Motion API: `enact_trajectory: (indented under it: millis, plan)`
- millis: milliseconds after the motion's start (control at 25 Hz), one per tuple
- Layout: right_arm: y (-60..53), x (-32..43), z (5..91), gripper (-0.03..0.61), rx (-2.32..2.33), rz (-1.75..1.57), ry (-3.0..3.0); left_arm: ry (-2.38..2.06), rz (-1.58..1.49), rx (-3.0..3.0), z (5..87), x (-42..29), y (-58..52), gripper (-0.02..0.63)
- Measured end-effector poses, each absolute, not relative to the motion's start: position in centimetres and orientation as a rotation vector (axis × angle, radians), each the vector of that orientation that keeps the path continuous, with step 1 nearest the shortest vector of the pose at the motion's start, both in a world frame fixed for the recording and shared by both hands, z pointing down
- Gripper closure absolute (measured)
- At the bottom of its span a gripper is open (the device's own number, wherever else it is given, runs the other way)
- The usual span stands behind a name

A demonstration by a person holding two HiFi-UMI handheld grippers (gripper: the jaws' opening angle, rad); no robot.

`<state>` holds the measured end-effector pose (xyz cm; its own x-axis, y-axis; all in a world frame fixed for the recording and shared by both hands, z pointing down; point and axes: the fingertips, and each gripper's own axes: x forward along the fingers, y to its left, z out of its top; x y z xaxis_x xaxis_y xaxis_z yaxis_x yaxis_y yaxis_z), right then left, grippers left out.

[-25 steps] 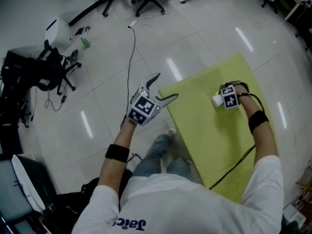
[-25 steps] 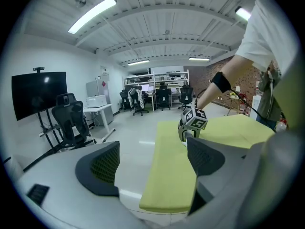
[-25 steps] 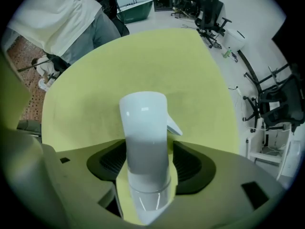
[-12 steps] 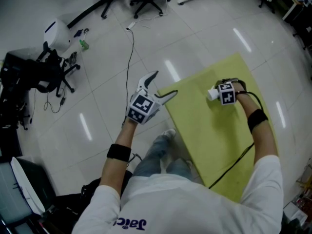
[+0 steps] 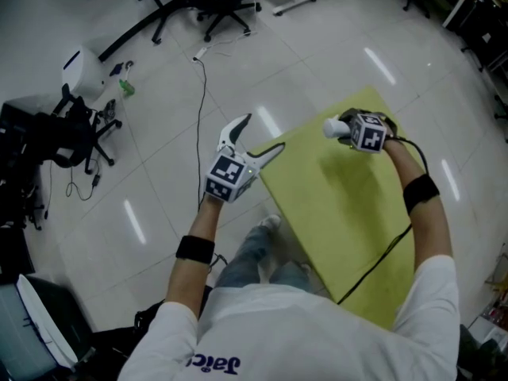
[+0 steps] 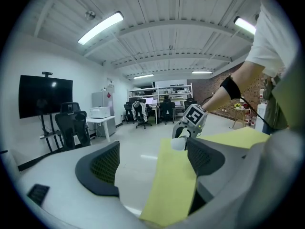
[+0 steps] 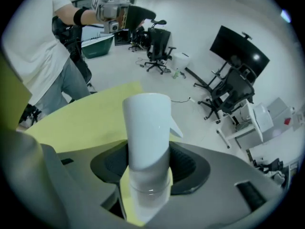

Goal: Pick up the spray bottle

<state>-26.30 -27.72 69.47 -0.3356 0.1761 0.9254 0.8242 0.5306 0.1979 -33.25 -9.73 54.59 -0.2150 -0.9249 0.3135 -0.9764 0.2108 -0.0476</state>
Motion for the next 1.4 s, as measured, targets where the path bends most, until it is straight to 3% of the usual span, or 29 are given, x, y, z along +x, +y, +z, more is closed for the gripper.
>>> enact_trajectory:
  millis: [640, 1400]
  plan:
    - [-31.4, -21.3, 52.1, 0.33, -0.347, -0.601, -2.361, -2.245, 0.249, 2.079, 49.6, -29.5, -14.7, 0.161]
    - [-36.8, 3.0, 41.8, 0.33, 0.438, -0.336, -2.567, -1.971, 0.183, 2.489, 43.8, -18.2, -23.3, 0.167]
